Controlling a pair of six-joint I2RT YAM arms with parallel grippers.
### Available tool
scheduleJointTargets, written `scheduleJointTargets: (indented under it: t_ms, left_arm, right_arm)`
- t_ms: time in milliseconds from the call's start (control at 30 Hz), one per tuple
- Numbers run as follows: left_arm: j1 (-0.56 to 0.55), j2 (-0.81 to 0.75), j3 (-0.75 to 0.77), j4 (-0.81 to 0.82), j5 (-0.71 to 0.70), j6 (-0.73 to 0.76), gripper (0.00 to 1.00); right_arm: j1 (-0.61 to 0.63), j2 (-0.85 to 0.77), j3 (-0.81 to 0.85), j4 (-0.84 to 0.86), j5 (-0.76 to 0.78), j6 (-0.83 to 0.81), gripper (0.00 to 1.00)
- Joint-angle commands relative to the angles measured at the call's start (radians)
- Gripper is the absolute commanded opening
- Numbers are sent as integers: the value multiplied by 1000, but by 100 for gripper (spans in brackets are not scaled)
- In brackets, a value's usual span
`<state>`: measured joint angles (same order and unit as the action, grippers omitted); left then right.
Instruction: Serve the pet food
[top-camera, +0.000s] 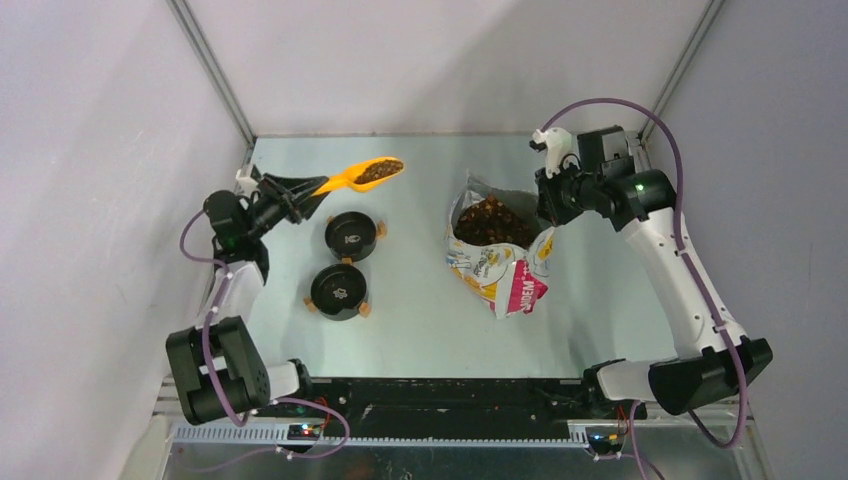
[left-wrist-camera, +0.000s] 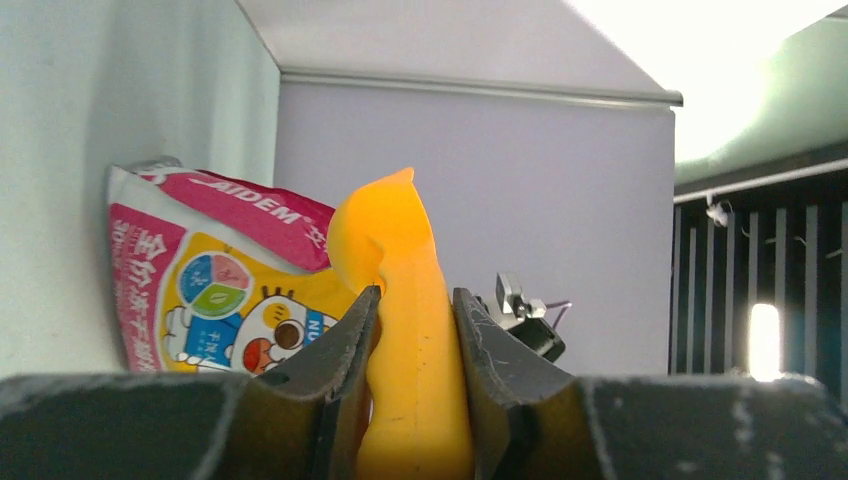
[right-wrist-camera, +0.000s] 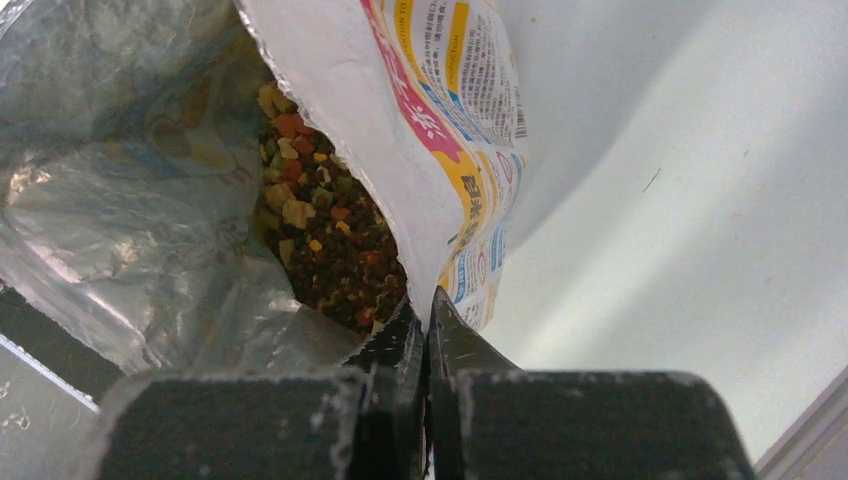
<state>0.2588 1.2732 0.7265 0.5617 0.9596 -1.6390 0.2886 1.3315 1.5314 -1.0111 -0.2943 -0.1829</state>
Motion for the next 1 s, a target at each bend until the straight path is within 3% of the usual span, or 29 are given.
scheduleJointTargets:
  t_ms: [0, 433, 800, 967]
  left_arm:
    - [62, -110, -64, -5, -7, 59, 0]
    - [263, -343, -232, -228, -59, 179, 0]
    - [345, -396, -282, -358, -88, 302, 0]
    - [367, -388, -258, -465, -108, 428, 0]
  right_arm:
    - [-6, -102, 32, 95, -62, 21, 0]
    - [-6, -126, 16, 103, -77, 32, 0]
    - [-8, -121, 13, 106, -83, 36, 0]
    - [-8, -120, 12, 106, -84, 37, 0]
